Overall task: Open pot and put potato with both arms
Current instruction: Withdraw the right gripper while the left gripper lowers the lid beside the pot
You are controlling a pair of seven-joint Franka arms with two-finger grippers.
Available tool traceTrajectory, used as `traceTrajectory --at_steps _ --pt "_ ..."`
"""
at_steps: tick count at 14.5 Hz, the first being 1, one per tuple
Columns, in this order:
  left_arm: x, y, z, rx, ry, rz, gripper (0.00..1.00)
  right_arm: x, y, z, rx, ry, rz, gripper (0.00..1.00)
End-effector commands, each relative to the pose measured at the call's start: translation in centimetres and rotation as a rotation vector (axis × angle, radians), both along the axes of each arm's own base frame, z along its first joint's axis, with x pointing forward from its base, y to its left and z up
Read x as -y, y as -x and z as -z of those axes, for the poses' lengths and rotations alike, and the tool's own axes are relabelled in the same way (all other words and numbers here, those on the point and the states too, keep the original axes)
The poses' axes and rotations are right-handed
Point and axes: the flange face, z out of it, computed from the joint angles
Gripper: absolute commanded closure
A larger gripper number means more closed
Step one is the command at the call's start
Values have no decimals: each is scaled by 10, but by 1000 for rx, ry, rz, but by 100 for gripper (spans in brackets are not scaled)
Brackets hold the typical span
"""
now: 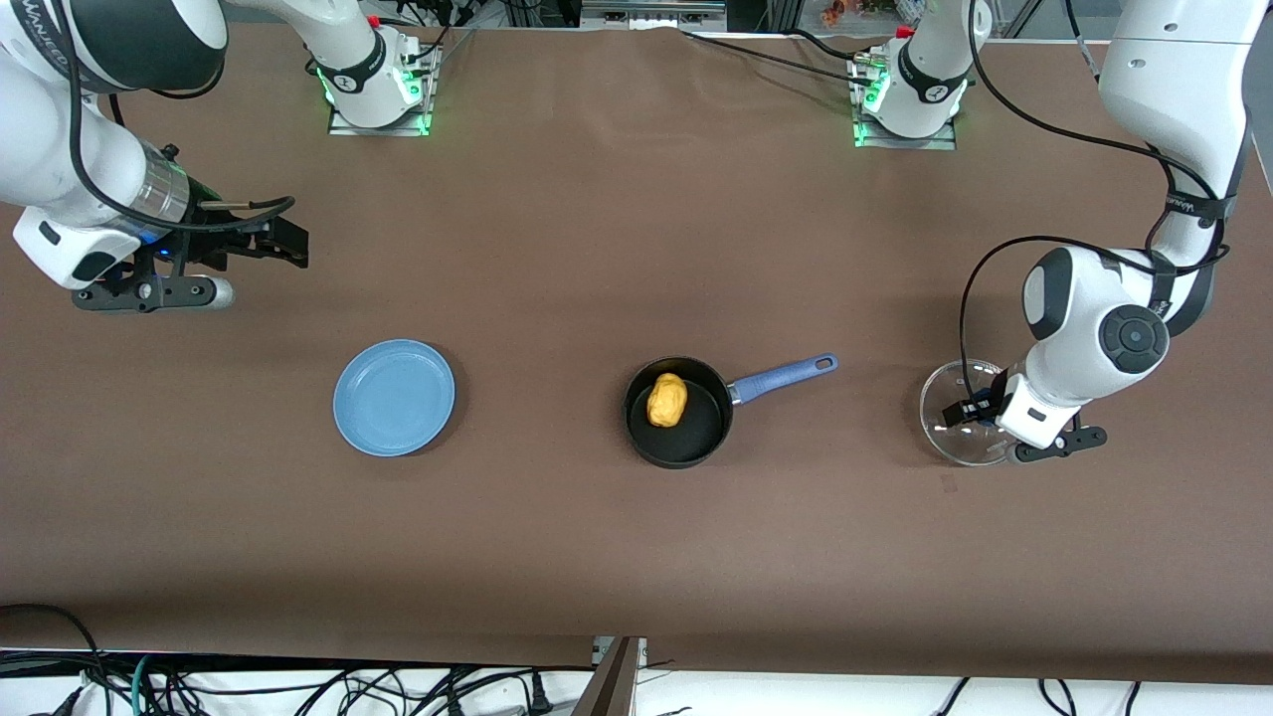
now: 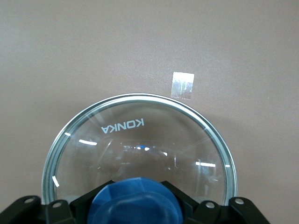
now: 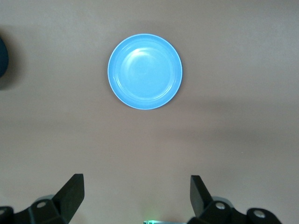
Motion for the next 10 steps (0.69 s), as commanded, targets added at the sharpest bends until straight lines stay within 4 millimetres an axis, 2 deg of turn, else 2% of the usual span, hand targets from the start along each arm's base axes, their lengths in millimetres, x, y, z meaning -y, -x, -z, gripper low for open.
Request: traceTrajectory --at_steps 1,3,5,8,10 --pt "1 7 12 40 -1 31 59 10 17 -6 33 -5 -34 0" --pt "0 9 18 36 1 28 58 17 30 -1 53 -13 -28 0" --pt "-1 9 21 34 0 30 47 18 39 0 72 -9 -35 0" --pt "0 8 20 36 1 31 37 21 37 -5 83 0 -59 0" --pt "-1 7 20 37 0 29 23 22 34 -8 94 10 -77 0"
